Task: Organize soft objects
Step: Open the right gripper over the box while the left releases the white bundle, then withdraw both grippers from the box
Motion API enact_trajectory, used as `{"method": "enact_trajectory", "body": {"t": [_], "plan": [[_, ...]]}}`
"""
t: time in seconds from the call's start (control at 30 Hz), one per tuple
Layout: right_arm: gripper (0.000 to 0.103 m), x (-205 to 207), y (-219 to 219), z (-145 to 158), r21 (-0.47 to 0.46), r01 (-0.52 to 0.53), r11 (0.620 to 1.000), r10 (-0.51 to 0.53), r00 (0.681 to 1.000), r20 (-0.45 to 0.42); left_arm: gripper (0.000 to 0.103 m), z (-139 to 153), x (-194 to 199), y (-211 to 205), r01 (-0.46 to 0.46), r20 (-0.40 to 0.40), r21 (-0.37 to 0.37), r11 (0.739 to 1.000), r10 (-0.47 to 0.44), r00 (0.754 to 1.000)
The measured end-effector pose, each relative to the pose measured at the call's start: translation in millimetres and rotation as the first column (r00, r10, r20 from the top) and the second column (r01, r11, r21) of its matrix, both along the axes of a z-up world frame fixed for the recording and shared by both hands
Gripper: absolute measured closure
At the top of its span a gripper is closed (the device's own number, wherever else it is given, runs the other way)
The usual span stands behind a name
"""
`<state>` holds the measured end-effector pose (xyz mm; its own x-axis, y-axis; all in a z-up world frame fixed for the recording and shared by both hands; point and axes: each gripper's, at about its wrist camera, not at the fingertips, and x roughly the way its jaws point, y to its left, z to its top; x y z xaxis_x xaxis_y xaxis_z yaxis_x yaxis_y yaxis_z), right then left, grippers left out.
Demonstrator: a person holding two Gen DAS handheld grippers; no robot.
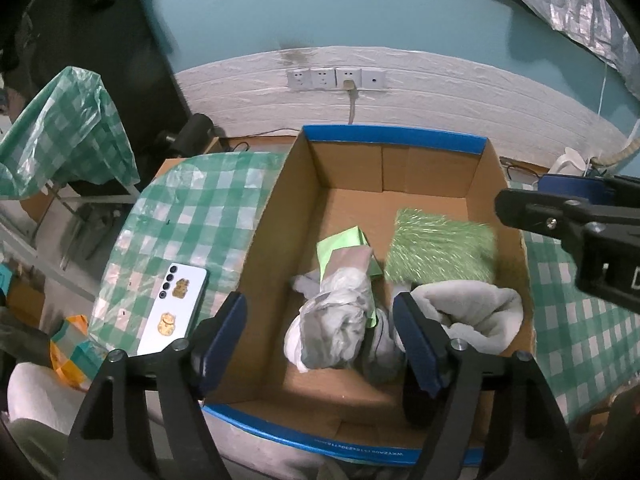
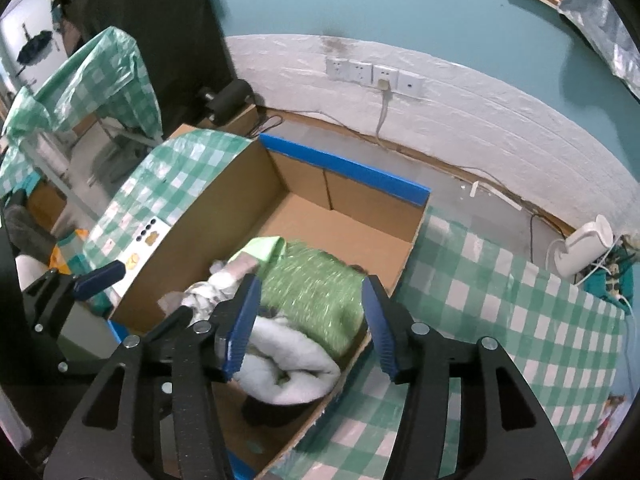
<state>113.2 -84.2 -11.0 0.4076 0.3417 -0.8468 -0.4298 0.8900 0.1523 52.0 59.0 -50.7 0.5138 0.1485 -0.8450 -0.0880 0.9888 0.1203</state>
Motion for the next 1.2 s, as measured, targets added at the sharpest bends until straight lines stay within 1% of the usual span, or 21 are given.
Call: {"method": "enact_trajectory", "body": {"t": [0.13, 0.33, 0.57, 0.77, 0.87, 1.0, 1.07, 1.2], "plan": [[0.048, -2.0, -7.0, 3.8, 0.004, 0.016, 1.000, -0.016, 1.000, 0.007, 0.026, 2.7, -0.9, 1.1, -0.005, -0.005, -0.009, 1.000, 0.005, 1.000], [0.047, -11.9, -18.2, 10.4, -0.010, 0.038, 0.999, -0.038, 0.999, 0.021, 0.026, 11.0, -5.6, -0.9, 0.006, 0.015, -0.018, 1.000, -0.006, 1.000], [0.046, -21.2, -33.7, 20.7, -0.019, 0.075, 0.997, -0.074, 0.996, 0.043, 0.022, 24.9, -16.5, -9.5, 0.037, 0.049, -0.044, 0.998, -0.035, 0.998], [0.044, -33.1, -47.4, 30.0, -0.026, 0.104, 0.994, -0.101, 0.991, 0.083, 0.021, 29.4, -27.5, -18.2, 0.069, 0.088, -0.012, 0.998, -0.068, 0.994], [0.044, -39.9, -54.2, 33.2, -0.021, 0.110, 0.994, -0.108, 0.990, 0.095, 0.020, 31.9, -34.1, -20.3, 0.088, 0.108, -0.032, 0.996, -0.084, 0.991], [0.043, -49.5, -63.0, 36.5, -0.012, 0.121, 0.993, -0.119, 0.987, 0.106, 0.016, 36.7, -38.4, -25.4, 0.107, 0.133, -0.047, 0.993, -0.100, 0.986], [0.043, -54.7, -67.5, 38.0, -0.006, 0.127, 0.992, -0.126, 0.986, 0.112, 0.016, 41.2, -40.8, -32.0, 0.120, 0.152, -0.040, 0.992, -0.113, 0.982], [0.043, -65.4, -75.7, 41.8, 0.002, 0.141, 0.990, -0.139, 0.980, 0.139, 0.016, 47.9, -46.8, -46.8, 0.149, 0.198, 0.004, 0.989, -0.147, 0.969]]}}
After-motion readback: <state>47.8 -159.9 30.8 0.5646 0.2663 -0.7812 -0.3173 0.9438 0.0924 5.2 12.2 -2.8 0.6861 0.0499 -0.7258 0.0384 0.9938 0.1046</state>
